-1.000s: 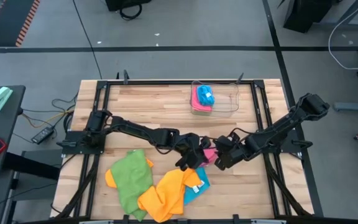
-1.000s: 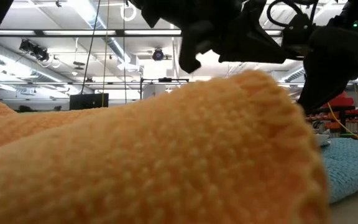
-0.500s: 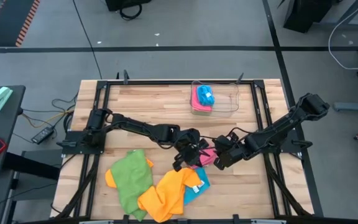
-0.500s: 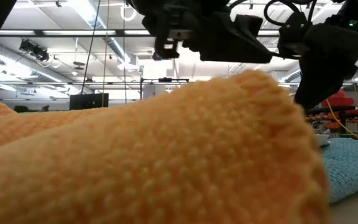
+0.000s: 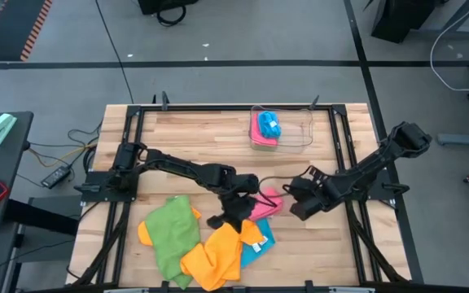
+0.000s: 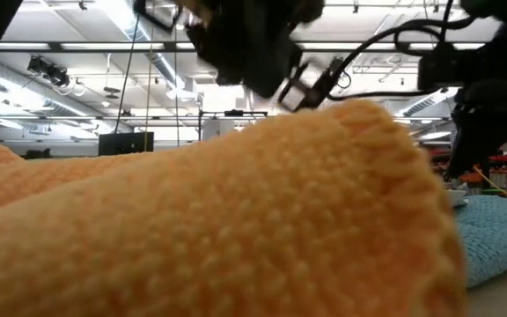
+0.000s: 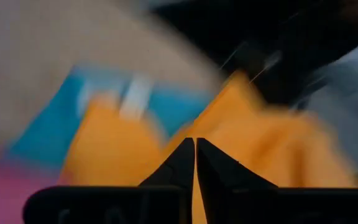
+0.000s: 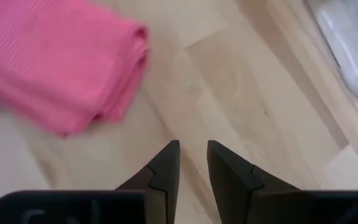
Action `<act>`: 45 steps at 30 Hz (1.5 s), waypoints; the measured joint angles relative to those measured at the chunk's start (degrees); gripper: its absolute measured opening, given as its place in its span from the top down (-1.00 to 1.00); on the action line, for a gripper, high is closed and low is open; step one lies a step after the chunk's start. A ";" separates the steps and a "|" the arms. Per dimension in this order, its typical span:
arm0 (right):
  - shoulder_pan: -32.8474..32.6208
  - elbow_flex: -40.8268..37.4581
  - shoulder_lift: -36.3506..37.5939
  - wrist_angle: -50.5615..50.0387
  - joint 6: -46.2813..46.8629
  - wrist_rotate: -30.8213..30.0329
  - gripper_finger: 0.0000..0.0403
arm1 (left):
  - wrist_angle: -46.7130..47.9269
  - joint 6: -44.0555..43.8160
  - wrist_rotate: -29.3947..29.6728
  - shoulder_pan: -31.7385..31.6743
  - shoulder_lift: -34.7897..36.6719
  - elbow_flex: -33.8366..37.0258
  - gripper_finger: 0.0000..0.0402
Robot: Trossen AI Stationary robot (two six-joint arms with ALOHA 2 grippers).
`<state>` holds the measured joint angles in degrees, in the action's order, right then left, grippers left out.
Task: Fold microfiber towels
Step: Put the pink towel into the transparent bin
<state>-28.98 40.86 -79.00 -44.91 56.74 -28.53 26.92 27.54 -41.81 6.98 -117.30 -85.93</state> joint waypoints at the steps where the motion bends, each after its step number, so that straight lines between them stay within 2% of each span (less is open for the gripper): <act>1: -0.86 0.00 0.00 0.23 -1.25 0.01 0.55 | 2.44 0.52 4.98 0.04 0.00 0.00 0.87; 3: -2.55 0.00 0.00 0.95 -3.19 -0.03 0.55 | 5.33 2.31 14.67 0.37 -0.34 0.02 0.87; 5: -4.35 0.00 0.00 2.35 -4.92 -1.61 0.55 | 7.06 3.62 21.33 0.88 -0.78 0.04 0.87; 9: -7.85 0.00 0.02 5.42 -7.28 -6.32 0.55 | 7.14 5.11 28.03 2.35 -0.79 0.04 0.79; 14: -12.28 0.00 0.02 5.71 -4.55 -11.62 0.55 | 5.84 4.65 38.46 4.60 -0.82 0.04 0.54; 22: -14.94 0.00 0.02 5.75 -0.80 -13.21 0.55 | 2.88 4.69 53.55 8.01 -1.73 0.05 0.04; 26: -14.94 0.00 0.02 5.86 -0.21 -13.25 0.55 | 1.71 4.84 57.35 9.16 -1.73 0.07 -0.08; 30: -14.94 0.00 0.02 5.85 -0.12 -13.40 0.55 | -1.35 4.80 57.88 9.40 -3.40 0.09 -0.06; 36: -14.93 -0.02 0.01 5.45 0.81 -13.90 0.55 | -4.33 8.86 58.39 10.24 -6.82 -0.04 0.11; 45: -15.06 -0.02 0.00 5.30 1.23 -14.33 0.55 | -2.32 13.65 60.22 11.78 -4.96 0.15 0.48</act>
<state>-44.04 40.84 -79.00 -39.61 57.97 -42.86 24.60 41.19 18.41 18.76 -122.26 -85.78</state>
